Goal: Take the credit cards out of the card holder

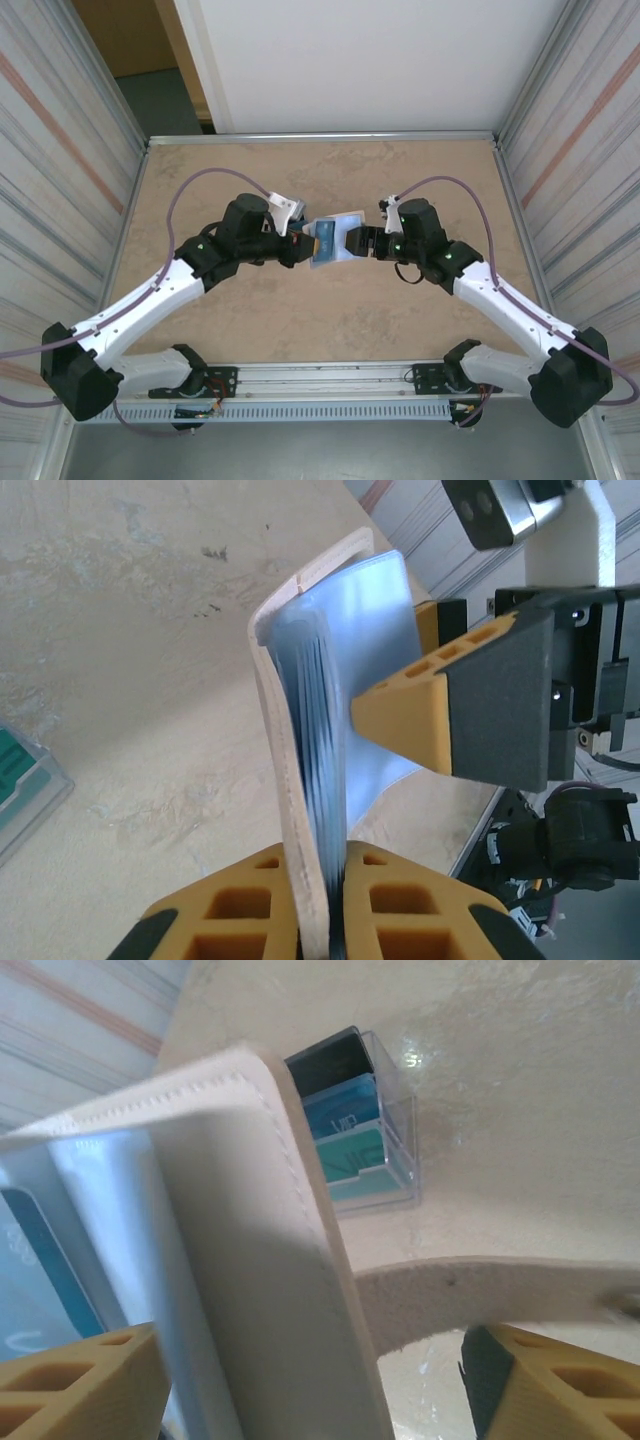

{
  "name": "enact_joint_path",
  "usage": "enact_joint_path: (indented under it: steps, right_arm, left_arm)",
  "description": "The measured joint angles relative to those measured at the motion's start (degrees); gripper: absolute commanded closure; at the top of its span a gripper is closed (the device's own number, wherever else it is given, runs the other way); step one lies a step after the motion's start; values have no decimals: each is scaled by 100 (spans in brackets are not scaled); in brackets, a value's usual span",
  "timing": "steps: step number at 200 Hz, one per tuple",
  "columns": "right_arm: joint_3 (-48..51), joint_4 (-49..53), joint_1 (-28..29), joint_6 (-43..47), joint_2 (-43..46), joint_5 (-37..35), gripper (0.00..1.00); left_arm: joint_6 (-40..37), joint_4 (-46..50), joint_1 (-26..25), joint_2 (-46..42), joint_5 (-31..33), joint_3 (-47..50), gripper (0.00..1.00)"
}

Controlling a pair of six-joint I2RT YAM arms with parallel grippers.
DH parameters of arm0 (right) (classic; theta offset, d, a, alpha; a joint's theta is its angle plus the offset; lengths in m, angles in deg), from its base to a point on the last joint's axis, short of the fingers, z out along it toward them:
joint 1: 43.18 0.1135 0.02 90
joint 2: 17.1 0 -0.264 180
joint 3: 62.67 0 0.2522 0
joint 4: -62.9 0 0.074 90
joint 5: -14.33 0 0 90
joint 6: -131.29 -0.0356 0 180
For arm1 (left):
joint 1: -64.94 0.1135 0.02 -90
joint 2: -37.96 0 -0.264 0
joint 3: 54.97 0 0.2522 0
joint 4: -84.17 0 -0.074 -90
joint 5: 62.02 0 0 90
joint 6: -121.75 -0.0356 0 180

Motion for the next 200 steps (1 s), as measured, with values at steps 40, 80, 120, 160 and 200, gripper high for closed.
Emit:
enact_joint_path:
  steps: [40,80,120,160,200]
  right_arm:
    - [258,-153,-11,-162,378,219,28]
    - [540,-476,-11,-345,632,293,27]
    - [553,-857,-20,-389,627,415,34]
    - [592,-1296,-164,-420,636,667,70]
    - [776,-1491,-195,-439,868,837,91]
  left_arm:
    - [153,-232,33,-160,52,127,100]
    - [254,-422,33,-175,7,160,100]
    - [271,-435,33,-175,-249,160,100]
    - [323,-557,105,-179,-564,280,100]
    - [520,-839,236,-195,-820,553,89]
